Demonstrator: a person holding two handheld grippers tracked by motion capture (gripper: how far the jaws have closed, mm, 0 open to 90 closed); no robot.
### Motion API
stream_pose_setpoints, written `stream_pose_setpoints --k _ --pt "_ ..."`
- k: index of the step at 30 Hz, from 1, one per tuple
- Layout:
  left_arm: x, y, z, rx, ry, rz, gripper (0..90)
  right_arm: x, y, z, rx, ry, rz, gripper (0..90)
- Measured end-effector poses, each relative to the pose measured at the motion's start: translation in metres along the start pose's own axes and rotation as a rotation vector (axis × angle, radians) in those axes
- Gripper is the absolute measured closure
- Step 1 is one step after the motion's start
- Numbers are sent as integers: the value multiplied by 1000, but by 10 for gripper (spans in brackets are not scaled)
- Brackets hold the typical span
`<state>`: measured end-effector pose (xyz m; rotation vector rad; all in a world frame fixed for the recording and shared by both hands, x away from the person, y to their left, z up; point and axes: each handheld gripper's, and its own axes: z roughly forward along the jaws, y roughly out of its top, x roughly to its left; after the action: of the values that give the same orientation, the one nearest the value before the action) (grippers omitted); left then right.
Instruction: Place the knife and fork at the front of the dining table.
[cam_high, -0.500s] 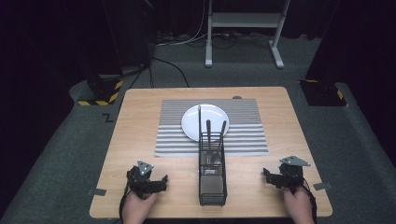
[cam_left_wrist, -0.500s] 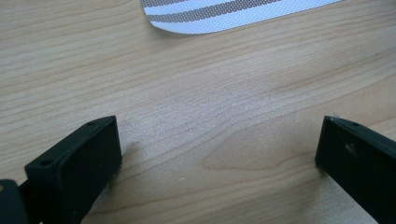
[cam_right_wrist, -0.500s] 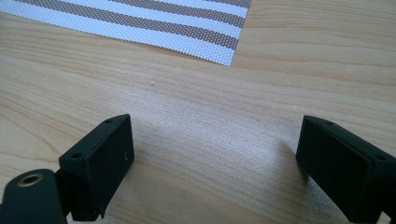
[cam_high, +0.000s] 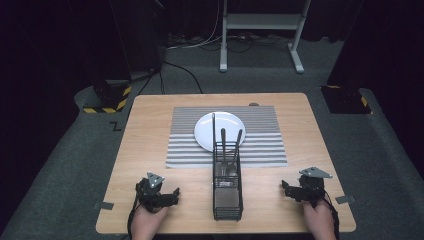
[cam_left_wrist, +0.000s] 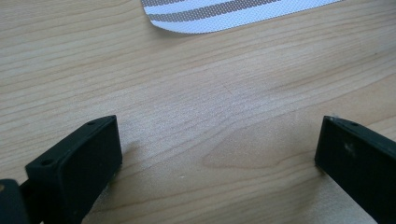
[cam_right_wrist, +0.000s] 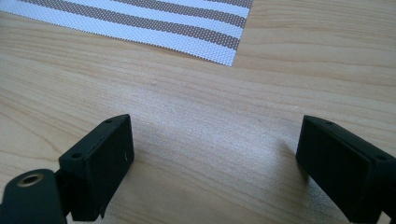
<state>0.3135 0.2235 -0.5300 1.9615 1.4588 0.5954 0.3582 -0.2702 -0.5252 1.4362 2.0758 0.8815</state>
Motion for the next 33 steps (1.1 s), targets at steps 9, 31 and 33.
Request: stream_pose_setpoints --k 9,31,33 --pt "0 2 -11 -83 -20 -4 6 0 0 0 -1 4 0 109" --pt "-16 12 -51 -462 -76 -38 18 0 0 0 -1 8 -6 109" --pt "-13 12 -56 -493 -93 -69 26 0 0 0 -1 9 -6 109"
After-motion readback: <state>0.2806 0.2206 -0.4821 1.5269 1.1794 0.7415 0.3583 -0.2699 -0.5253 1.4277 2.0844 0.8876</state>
